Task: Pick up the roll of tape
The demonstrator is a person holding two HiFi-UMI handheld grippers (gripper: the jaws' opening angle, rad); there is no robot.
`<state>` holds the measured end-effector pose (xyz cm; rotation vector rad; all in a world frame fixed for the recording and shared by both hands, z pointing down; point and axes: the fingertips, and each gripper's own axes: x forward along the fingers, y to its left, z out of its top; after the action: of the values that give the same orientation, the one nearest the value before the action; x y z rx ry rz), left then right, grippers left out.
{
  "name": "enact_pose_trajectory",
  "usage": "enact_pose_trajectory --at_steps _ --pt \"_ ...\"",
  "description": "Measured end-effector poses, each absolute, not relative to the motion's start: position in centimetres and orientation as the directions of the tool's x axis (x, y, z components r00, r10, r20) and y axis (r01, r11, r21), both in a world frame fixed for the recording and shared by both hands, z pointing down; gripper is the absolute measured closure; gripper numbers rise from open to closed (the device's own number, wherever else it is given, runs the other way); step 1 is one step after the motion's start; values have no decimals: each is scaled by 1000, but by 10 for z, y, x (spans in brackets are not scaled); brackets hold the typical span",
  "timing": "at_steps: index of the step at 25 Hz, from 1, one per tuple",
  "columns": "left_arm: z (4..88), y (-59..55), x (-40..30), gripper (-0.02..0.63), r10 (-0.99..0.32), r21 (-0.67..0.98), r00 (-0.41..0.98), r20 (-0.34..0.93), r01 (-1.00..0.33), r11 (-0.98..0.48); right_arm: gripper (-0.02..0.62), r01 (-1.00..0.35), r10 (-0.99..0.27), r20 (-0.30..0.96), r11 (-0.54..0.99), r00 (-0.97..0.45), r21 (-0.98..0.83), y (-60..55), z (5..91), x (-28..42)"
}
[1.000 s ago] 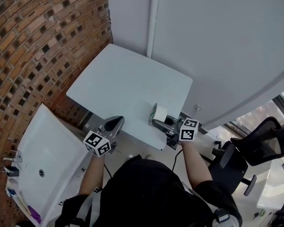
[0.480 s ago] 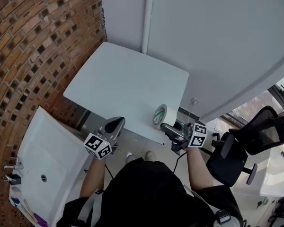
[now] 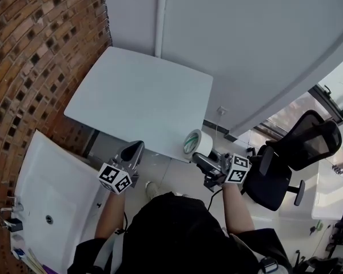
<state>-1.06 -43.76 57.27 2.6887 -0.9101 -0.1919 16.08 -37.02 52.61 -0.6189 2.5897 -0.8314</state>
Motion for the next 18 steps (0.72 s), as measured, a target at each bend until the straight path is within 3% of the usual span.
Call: enact_pose_trajectory --at_steps 9,18 --pt "549 -378 40 604 -616 195 787 -33 -599 -777 488 -265 -467 -232 772 -853 -578 -308 524 198" --pt "541 -261 100 604 -622 227 782 -42 -599 -768 488 -243 -399 -180 797 -899 -554 -218 536 232"
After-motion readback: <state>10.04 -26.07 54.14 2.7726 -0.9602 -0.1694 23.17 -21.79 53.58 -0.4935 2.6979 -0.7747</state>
